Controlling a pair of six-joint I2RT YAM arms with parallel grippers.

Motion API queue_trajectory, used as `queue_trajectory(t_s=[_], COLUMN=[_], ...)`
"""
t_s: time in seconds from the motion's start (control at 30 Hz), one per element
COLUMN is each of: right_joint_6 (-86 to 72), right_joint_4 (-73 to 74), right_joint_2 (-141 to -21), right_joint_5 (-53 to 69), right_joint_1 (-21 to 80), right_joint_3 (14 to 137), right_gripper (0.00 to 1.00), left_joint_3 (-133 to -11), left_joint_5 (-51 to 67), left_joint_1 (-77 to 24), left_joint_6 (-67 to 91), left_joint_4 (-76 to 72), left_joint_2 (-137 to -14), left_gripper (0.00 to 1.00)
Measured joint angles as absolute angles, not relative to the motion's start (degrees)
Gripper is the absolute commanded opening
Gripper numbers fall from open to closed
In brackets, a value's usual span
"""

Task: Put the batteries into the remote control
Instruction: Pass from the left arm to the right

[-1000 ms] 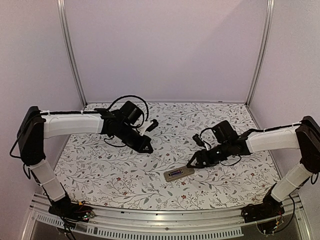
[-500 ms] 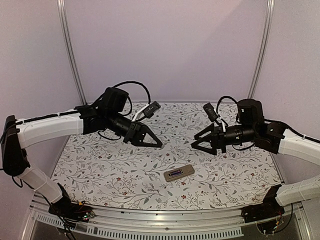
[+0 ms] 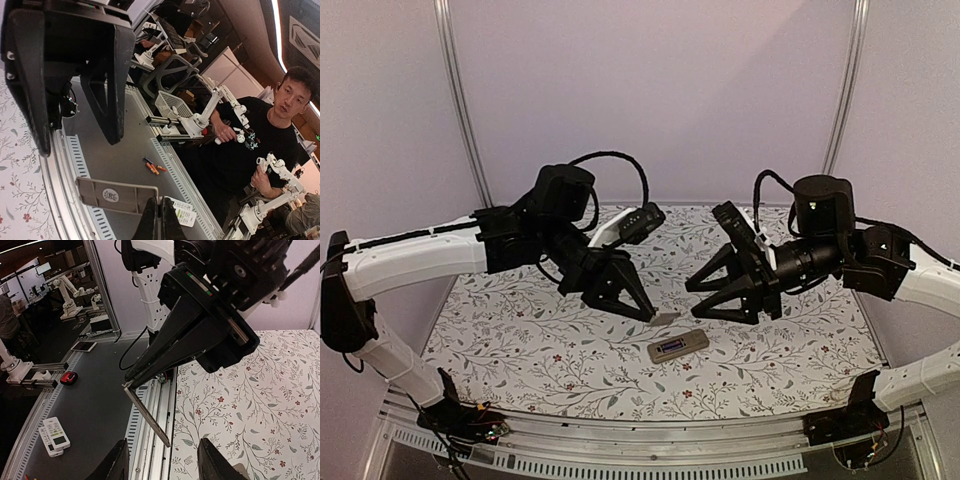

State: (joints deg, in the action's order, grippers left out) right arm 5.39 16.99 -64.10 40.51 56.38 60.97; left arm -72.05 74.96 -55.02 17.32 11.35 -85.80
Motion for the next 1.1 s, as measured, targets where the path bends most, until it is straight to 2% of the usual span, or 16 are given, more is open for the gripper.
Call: queue_trajectory(t_s=[0.47, 0.73, 0.9, 1.0, 1.07, 1.1], right_joint_6=[9.08, 8.51, 7.84, 7.55, 7.05, 6.87], right_joint_4=[19.07, 18.9, 18.11, 18.0, 17.93, 17.89], right_joint_2=[-66.52, -67.0, -67.24, -67.46, -67.46, -67.51], right_joint_5=[42.33, 44.27, 45.63, 46.94, 47.51, 47.53], right_joint_1=[61.32, 61.93, 62.0, 62.19, 62.5, 62.52], right_joint_3=[62.61, 63.09, 63.81, 64.03, 64.23, 64.25], right_gripper=[0.34, 0.2, 0.04, 0.0, 0.0, 0.0], left_joint_3=[-73.36, -72.97, -71.13, -70.7, -70.52, -70.41], left_joint_5=[77.67, 78.0, 78.28, 78.54, 78.65, 78.32], left_joint_1=[-57.91, -58.13, -58.28, -58.35, -58.37, -58.41], left_joint_6=[18.55, 21.82, 27.31, 29.15, 29.93, 30.13], left_joint_4=[8.05, 2.46, -5.85, -8.62, -9.91, -10.44], left_joint_2=[-86.28, -86.74, -86.76, -86.76, -86.76, -86.76], left_gripper=[0.0, 0.0, 0.01, 0.16, 0.37, 0.44])
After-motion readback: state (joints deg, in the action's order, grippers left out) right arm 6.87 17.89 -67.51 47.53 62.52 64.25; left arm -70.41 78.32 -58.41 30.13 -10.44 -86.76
